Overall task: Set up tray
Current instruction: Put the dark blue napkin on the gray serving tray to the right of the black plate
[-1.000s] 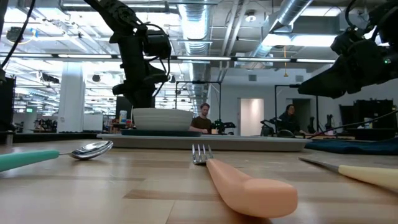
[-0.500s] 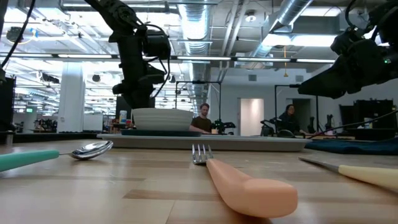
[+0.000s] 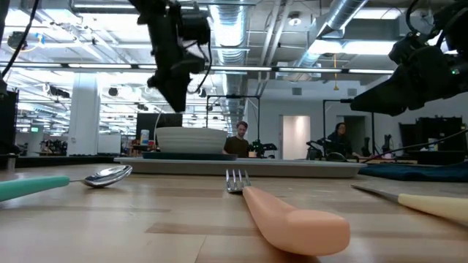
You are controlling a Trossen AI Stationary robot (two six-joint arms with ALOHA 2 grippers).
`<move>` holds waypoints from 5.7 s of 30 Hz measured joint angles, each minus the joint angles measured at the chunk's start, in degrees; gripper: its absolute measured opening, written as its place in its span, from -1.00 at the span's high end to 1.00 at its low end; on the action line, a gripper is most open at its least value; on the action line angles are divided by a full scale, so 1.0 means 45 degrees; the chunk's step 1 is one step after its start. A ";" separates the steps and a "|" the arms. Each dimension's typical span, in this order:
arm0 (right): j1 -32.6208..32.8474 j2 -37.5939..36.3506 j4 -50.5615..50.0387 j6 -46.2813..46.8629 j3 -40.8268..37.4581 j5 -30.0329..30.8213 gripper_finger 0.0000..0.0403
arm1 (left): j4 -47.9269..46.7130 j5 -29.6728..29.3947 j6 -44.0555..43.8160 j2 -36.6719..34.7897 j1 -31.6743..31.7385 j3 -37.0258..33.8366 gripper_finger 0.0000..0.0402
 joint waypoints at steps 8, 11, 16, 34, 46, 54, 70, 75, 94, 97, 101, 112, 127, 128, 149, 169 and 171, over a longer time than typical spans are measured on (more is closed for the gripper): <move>0.0000 0.0000 0.1579 0.0884 -0.0005 0.0004 -0.05 | 0.0520 -0.0156 0.0482 -0.0912 -0.1736 0.1435 0.51; -0.0005 0.0000 0.2317 0.0920 -0.0005 0.0009 -0.05 | 0.1380 -0.0665 0.0881 -0.1776 -0.2469 0.1428 0.51; -0.0129 0.0005 0.2020 -0.0017 0.0209 0.0080 -0.05 | 0.3117 -0.0756 0.1351 -0.3778 -0.3227 0.0630 0.51; -0.2183 0.3909 -1.1971 0.2777 0.6448 -0.2909 -0.05 | 1.0527 0.3879 0.1321 -0.9852 -0.4729 -0.7722 0.51; -0.1817 0.7922 -1.6805 0.3701 0.9083 -0.5459 -0.05 | 1.0605 0.4107 0.2133 -1.0763 -0.4793 -0.8148 0.51; -0.1923 1.0258 -1.6952 0.2782 0.9170 -0.5398 -0.05 | 1.1121 0.4354 0.1567 -1.0914 -0.5684 -0.8322 0.51; -0.2969 1.4416 -1.6186 -0.0088 0.9378 -0.5623 -0.04 | 1.0461 0.4466 0.1848 -1.2648 -0.6270 -0.8770 0.51; -0.3388 1.4766 -1.6241 -0.0498 0.9562 -0.5943 0.08 | 0.9533 0.4519 0.2109 -1.3588 -0.6280 -0.8770 0.51; -0.3346 1.3657 -1.7317 0.0723 1.0686 -0.4434 0.96 | 0.8423 0.4334 0.2327 -1.4241 -0.6280 -0.8770 0.51; -0.3127 1.3000 -1.8160 0.1147 1.1444 -0.4085 0.98 | 0.8423 0.4325 0.2331 -1.4241 -0.6280 -0.8770 0.51; -0.2619 1.2316 -1.9381 0.1897 1.2768 -0.2723 0.98 | 0.8423 0.4322 0.2330 -1.4236 -0.6280 -0.8770 0.51; -0.0934 1.2109 -2.2574 0.4420 1.6996 0.2199 0.99 | 0.8279 0.4320 0.2328 -1.4236 -0.6280 -0.8770 0.51; 0.1658 1.2662 -2.3460 0.2747 2.1083 0.1858 1.00 | 0.8096 0.4318 0.2022 -1.4214 -0.6280 -0.8765 0.51; 0.1810 1.2778 -2.3429 0.2693 2.1378 0.1576 1.00 | 0.8087 0.4318 0.1970 -1.4211 -0.6280 -0.8765 0.51; -0.1937 1.6133 -2.3438 -0.3577 2.4047 -0.0107 0.99 | 0.8102 0.4320 0.1112 -1.4207 -0.6280 -0.8765 0.51; -0.8840 1.6189 -1.5866 -0.9314 2.3633 0.3163 0.99 | 0.7850 0.3976 0.1340 -1.4207 -0.6280 -0.8760 0.51; -0.8802 1.6158 -1.5682 -0.9308 2.3249 0.1833 0.99 | 0.7839 0.3976 0.1341 -1.4207 -0.6280 -0.8760 0.51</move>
